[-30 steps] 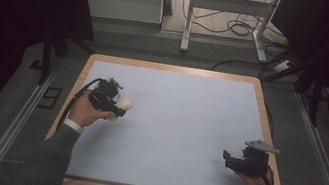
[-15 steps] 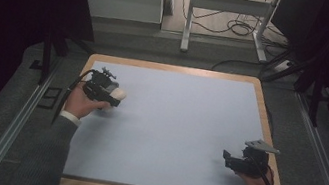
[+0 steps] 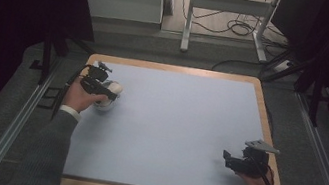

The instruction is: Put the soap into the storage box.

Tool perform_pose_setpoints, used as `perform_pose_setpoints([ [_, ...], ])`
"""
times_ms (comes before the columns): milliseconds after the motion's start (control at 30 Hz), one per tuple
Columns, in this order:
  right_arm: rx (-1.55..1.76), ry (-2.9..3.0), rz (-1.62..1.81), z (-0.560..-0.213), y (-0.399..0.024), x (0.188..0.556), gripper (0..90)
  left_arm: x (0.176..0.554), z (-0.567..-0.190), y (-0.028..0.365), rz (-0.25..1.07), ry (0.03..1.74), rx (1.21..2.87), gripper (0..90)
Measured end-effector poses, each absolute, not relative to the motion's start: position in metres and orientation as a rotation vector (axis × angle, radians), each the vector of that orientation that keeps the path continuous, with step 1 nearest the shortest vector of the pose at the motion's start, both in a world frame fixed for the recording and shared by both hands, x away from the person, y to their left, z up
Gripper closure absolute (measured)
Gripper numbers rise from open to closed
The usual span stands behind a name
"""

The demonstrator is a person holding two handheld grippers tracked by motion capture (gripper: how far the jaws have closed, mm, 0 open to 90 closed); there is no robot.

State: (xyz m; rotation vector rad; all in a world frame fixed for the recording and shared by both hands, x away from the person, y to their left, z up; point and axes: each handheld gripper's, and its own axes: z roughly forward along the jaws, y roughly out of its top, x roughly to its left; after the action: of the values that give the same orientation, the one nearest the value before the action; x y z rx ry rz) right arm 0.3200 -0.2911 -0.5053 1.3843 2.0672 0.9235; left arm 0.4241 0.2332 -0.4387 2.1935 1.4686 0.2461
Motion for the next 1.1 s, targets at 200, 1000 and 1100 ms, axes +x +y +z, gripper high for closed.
perform_pose_setpoints([
  [200,1.386,2.069,0.922,-0.506,-0.292,0.32,6.9,0.432,-0.444,0.238,0.252,1.513,2.184,49.5],
  [1000,1.396,2.062,0.916,-0.506,-0.295,0.321,6.8,0.449,-0.471,0.244,0.27,1.607,2.136,43.9],
  [1100,1.396,2.063,0.913,-0.507,-0.295,0.321,6.8,0.442,-0.462,0.239,0.285,1.567,2.122,38.5],
])
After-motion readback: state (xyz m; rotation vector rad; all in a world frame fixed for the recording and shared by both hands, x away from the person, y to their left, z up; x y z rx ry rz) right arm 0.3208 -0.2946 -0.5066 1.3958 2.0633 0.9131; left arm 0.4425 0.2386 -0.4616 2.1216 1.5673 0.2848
